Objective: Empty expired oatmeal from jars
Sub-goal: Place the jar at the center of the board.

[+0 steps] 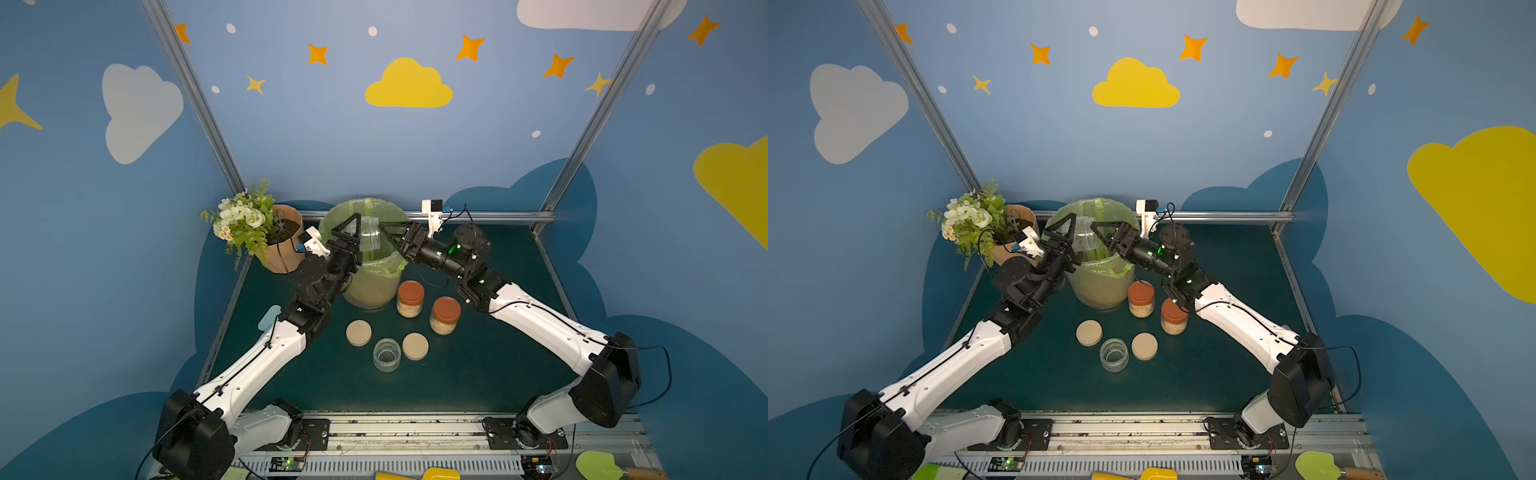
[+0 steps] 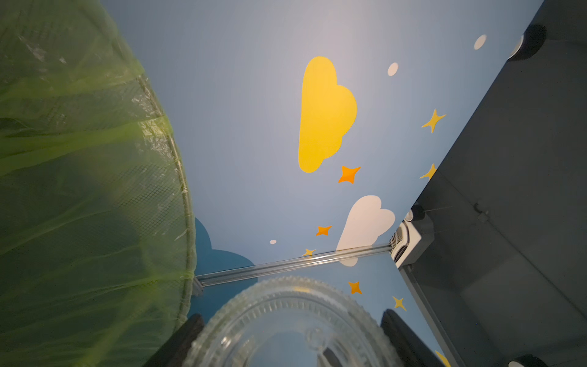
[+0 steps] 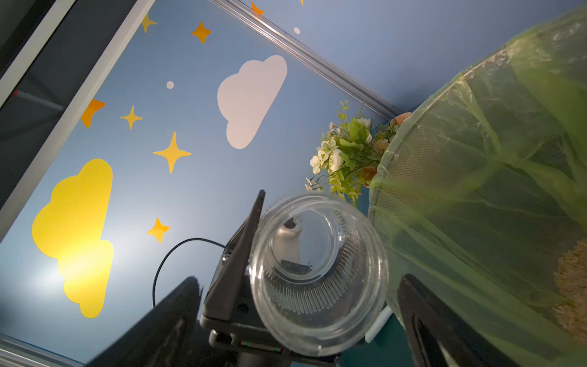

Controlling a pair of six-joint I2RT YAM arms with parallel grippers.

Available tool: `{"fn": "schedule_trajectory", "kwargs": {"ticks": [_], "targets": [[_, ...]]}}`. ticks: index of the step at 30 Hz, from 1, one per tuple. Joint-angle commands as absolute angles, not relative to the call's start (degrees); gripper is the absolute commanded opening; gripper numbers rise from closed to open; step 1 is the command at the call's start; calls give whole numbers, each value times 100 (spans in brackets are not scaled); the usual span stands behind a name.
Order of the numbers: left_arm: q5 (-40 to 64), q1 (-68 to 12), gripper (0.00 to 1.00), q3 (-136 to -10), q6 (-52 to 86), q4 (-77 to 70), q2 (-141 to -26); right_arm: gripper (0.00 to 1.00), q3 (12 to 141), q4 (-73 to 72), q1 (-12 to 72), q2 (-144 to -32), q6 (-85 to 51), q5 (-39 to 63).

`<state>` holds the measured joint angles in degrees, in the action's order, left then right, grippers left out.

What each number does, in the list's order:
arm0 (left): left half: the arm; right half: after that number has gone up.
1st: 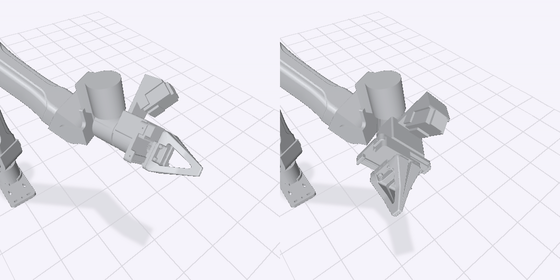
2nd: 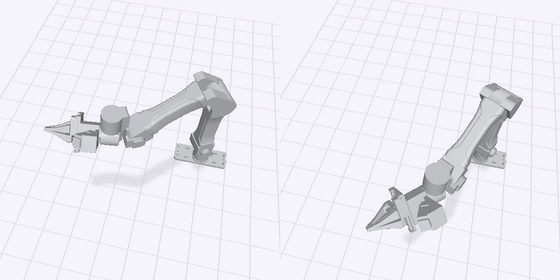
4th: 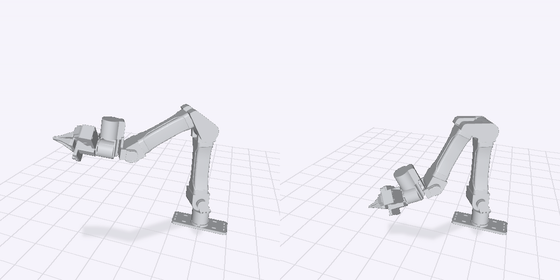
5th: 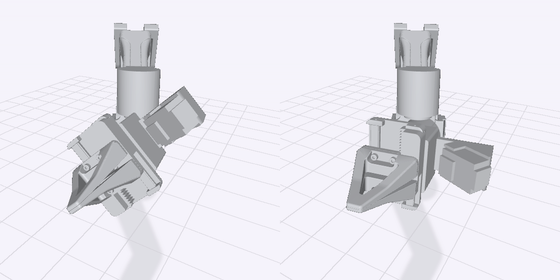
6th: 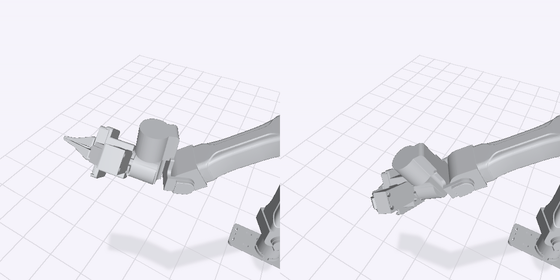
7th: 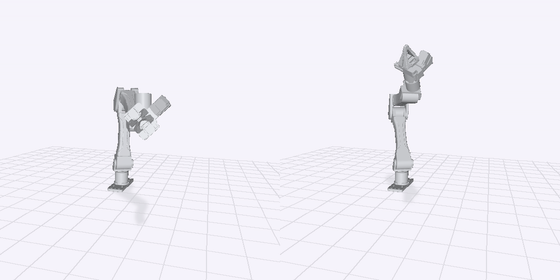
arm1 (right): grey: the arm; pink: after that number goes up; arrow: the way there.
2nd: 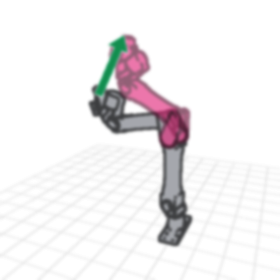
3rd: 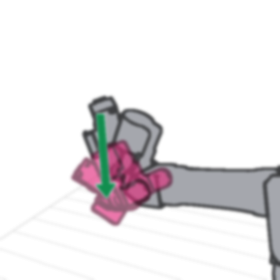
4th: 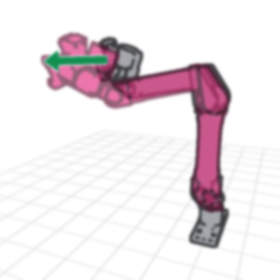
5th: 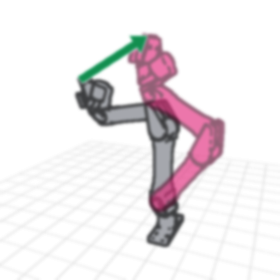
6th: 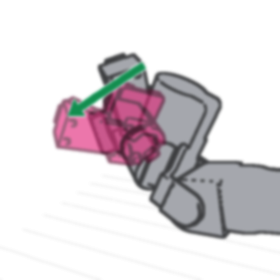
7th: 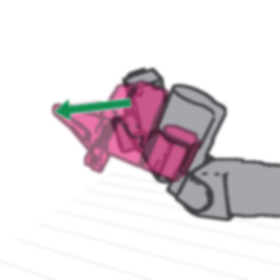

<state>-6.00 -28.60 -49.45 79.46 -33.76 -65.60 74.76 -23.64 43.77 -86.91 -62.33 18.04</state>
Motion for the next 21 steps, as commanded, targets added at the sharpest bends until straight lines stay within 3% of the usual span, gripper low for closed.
{"fn": "schedule_trajectory", "kwargs": {"ticks": [1,21], "targets": [[-1243,-3008,4,-4782,8222,-3832,-6276,97,7509,-2578,4476,-8839,-6407,1508],[-1973,-3269,3,-4403,8646,-3503,-5961,97,7416,-3604,4834,-9265,-6946,1298]]}}
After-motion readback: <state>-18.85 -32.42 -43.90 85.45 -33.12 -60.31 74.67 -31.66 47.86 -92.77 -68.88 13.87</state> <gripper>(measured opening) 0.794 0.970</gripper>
